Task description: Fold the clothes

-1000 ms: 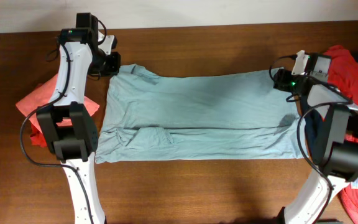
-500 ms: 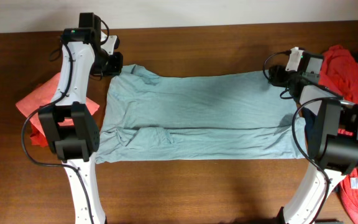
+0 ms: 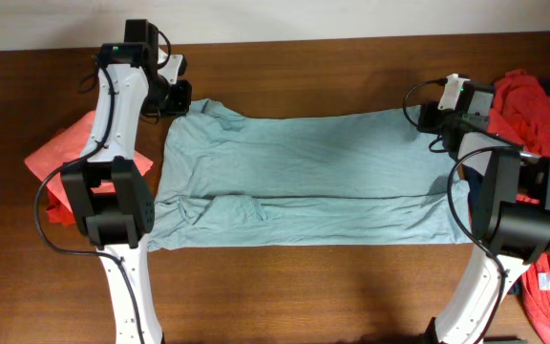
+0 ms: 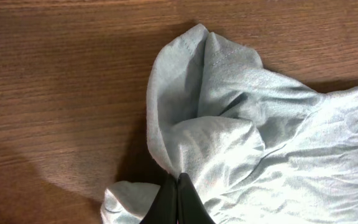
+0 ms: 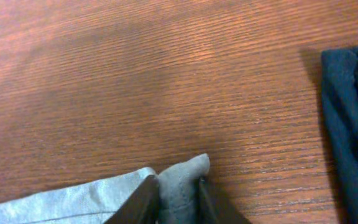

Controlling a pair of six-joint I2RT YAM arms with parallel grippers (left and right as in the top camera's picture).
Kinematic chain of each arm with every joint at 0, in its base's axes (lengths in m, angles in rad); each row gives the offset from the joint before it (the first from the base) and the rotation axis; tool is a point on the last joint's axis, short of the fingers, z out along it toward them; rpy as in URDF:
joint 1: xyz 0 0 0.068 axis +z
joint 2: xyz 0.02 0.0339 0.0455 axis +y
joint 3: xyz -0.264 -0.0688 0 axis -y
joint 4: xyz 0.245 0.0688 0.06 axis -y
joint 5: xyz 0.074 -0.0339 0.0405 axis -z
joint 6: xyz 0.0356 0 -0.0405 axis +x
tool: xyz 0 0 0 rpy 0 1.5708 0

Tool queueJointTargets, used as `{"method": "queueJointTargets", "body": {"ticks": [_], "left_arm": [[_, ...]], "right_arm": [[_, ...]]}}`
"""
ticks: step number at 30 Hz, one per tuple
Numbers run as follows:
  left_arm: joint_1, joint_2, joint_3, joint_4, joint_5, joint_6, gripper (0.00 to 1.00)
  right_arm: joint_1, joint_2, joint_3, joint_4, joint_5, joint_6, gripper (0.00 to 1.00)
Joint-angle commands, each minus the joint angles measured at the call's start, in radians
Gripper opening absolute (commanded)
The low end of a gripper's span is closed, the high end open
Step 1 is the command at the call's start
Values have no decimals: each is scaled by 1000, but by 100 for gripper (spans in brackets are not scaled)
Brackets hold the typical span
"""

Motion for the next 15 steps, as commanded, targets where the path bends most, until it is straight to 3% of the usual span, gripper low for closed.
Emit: {"method": "queueJointTargets", "body": {"ticks": [1, 4, 15], "left_arm": [[-1, 13, 4, -9, 3, -7, 0], [-1, 13, 4, -21, 3, -7, 0], [25, -23, 6, -86, 13, -7, 0]], "right_arm": [[3, 21, 16, -6, 6, 14, 14], [-4, 21, 33, -53, 5, 41, 4], [-43, -29, 227, -462, 6, 46, 4]]}}
